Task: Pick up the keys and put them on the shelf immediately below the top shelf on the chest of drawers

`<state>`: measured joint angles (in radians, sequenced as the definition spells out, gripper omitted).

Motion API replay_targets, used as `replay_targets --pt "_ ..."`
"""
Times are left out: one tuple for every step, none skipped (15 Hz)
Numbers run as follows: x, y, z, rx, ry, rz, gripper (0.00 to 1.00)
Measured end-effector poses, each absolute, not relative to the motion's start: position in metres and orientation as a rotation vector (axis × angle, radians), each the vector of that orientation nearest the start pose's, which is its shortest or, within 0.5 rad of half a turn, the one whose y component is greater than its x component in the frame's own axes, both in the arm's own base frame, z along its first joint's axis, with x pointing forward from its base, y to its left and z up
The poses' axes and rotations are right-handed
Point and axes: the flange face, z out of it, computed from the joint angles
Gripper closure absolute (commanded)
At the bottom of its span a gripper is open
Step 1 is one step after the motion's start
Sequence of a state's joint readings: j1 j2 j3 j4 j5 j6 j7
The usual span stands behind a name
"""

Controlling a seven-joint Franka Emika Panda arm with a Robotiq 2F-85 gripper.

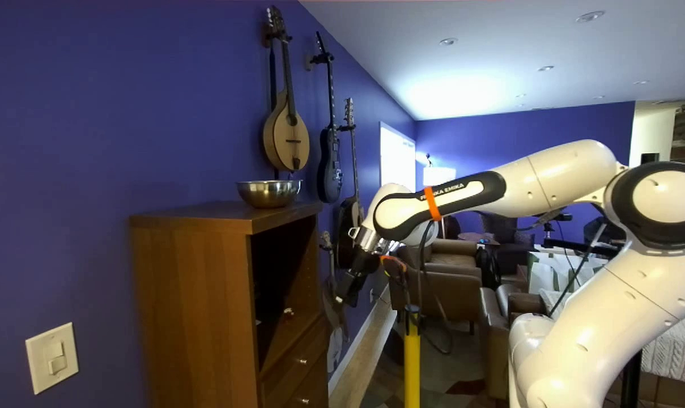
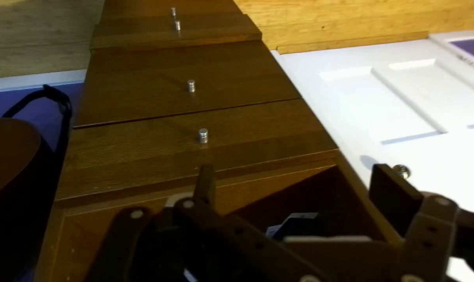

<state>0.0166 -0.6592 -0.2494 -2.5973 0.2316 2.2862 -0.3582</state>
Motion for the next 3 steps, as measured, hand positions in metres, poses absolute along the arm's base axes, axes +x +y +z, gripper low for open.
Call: replay_targets --pt "0.359 -0.089 0.505 -2.810 -0.104 -0.583 0.00" --pt "0.346 -0.091 0.513 -2.784 -0.169 -0.586 0.00" --pt "0.336 -0.092 0.520 -2.755 -0.223 -0.592 0.00"
